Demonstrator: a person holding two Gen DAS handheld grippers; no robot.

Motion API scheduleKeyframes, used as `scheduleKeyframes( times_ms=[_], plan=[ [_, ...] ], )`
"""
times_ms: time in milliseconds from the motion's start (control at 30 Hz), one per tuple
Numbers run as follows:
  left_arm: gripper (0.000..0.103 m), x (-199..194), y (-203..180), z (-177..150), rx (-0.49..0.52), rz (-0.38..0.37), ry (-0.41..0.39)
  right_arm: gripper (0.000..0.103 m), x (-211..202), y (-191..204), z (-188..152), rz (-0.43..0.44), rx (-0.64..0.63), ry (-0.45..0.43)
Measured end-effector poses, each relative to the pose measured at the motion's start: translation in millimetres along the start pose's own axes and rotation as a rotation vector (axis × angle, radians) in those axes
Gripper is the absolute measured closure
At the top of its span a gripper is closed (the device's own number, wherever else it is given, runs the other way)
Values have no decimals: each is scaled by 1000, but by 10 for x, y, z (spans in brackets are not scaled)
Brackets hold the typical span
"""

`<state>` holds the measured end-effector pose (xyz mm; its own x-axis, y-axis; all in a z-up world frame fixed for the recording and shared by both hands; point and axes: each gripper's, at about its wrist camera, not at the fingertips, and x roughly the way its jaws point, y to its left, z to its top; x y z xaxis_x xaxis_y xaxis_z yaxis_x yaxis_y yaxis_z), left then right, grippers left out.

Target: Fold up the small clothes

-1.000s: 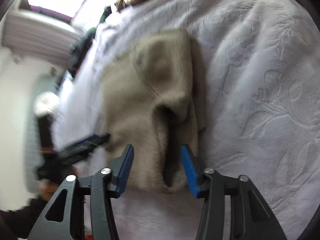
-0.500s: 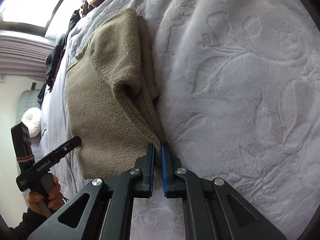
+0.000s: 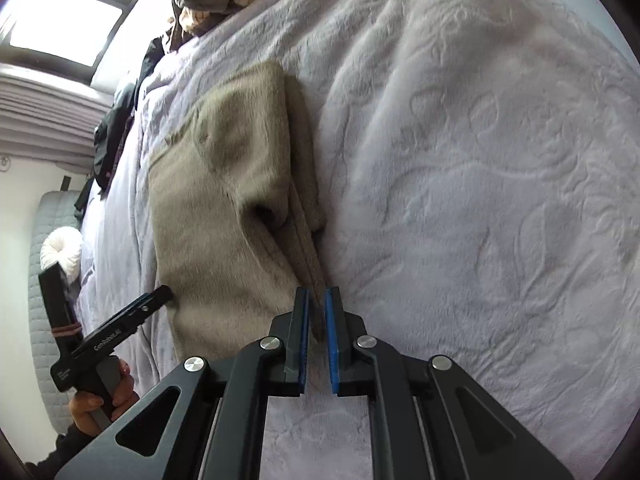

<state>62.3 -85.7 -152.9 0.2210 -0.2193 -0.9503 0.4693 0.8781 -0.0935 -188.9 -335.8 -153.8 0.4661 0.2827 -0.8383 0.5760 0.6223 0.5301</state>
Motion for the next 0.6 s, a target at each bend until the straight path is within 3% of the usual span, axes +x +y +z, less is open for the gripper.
scheduleKeyframes(
  times_ms=[233,400,533,600],
  plan=[
    [17,74,336,405,-93,24,-31,93,198,-26,484,164,73,-23],
    [17,153,381,551,-142,7,-28,77,385,40,861,178,90,-32],
    [17,224,286,569,-127,1,-15,51,441,176,979,133,44,-16],
    [17,232,256,537,-120,-3,-9,51,438,206,951,114,30,-6]
  ],
)
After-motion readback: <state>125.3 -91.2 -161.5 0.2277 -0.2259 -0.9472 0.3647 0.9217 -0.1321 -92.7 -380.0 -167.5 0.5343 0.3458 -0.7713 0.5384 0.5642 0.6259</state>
